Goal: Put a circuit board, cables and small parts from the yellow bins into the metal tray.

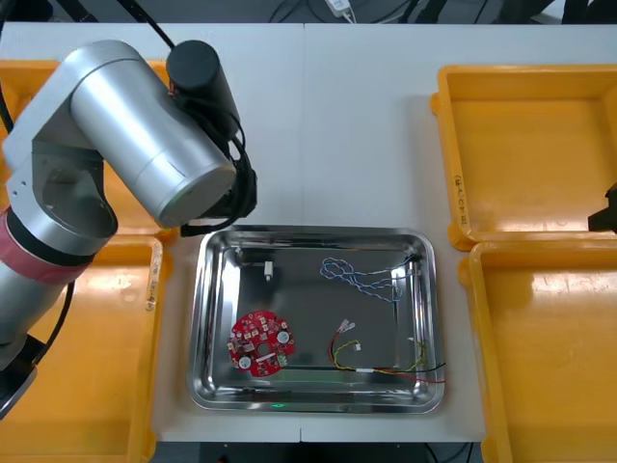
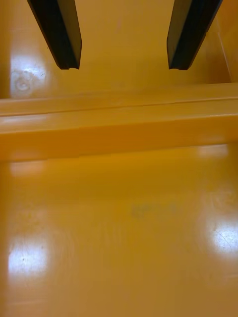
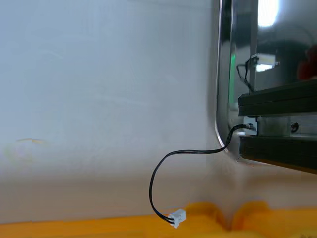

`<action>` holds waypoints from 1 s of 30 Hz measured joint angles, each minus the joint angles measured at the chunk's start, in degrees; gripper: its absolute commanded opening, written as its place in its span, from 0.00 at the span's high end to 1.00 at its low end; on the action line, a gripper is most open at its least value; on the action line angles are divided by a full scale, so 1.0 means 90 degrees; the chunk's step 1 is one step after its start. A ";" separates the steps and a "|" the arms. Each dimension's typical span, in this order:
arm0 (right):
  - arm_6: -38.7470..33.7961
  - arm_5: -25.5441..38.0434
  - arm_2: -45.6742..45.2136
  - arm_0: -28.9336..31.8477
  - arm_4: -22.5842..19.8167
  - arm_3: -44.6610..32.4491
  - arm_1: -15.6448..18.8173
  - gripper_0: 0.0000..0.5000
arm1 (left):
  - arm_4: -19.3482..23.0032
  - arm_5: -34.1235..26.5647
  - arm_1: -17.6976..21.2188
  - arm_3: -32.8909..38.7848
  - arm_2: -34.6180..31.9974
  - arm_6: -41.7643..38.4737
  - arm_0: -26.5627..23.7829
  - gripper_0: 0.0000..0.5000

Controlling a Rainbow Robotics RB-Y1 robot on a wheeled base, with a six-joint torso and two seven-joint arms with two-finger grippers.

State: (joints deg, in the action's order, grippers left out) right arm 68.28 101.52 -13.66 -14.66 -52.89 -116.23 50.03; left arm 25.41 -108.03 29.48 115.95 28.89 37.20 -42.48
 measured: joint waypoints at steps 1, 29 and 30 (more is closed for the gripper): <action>0.0000 0.0000 0.0000 0.0008 -0.0014 -0.0006 0.0000 0.00 | -0.0013 0.0000 -0.0030 0.0012 0.0077 -0.0296 0.0001 1.00; 0.0057 0.0001 -0.0010 0.0050 0.0034 -0.0225 0.0186 0.00 | -0.0731 0.1259 -0.0163 0.0126 0.1020 -0.0785 0.1278 1.00; 0.0059 0.0003 -0.0010 0.0050 0.0035 -0.0225 0.0186 0.00 | -0.0733 0.1304 -0.0163 0.0126 0.1021 -0.0785 0.1307 1.00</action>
State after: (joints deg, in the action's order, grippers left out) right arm 68.81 101.55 -13.75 -14.21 -52.58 -118.26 51.70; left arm 18.81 -96.29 28.02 117.09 38.07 30.14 -30.72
